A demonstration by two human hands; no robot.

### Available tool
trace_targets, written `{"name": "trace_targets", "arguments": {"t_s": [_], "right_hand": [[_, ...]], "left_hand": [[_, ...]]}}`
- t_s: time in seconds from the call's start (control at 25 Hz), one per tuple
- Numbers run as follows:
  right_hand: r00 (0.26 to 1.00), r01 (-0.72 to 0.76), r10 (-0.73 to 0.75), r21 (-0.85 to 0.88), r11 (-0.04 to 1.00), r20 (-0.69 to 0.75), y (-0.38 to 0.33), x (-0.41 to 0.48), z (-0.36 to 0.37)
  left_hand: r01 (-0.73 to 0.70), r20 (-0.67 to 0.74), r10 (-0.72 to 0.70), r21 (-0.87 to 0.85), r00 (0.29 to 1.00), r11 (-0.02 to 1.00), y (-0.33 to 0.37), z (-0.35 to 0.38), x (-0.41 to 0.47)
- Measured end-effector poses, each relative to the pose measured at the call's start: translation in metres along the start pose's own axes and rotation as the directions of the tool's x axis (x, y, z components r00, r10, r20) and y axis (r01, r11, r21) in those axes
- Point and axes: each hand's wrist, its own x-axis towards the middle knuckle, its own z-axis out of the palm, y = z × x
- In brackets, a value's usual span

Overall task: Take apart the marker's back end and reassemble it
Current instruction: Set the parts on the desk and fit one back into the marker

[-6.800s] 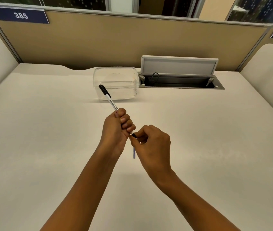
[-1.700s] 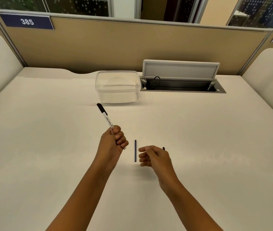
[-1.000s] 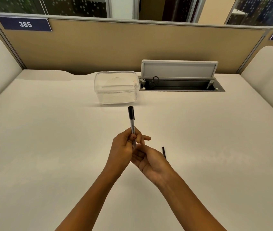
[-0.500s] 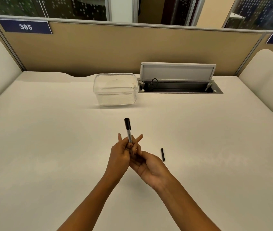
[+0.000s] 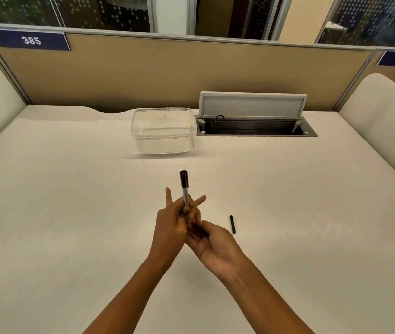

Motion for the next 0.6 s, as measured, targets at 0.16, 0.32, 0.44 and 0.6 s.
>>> {"name": "trace_targets", "arguments": {"t_s": [0.16,0.32,0.44,0.6], "right_hand": [[1.0,0.003,-0.004,-0.046,0.999,-0.022,-0.005,0.003,0.001],[0.997,-0.051,0.052,0.031,0.998,-0.065,-0.004,0.008,0.001],[0.995,-0.058,0.063,0.058,0.997,-0.074,-0.002,0.009,0.0],[0.997,-0.037,0.044,0.096,0.995,-0.063,-0.004,0.008,-0.003]], "left_hand": [[-0.041,0.024,0.044,-0.113,0.999,0.993,0.002,-0.006,0.006],[-0.069,0.0,0.071,-0.216,0.997,0.974,0.017,-0.009,0.008],[-0.093,-0.038,0.087,-0.223,0.996,0.97,0.021,-0.01,0.01],[-0.1,-0.074,0.083,-0.263,0.994,0.96,0.02,-0.016,0.013]]}}
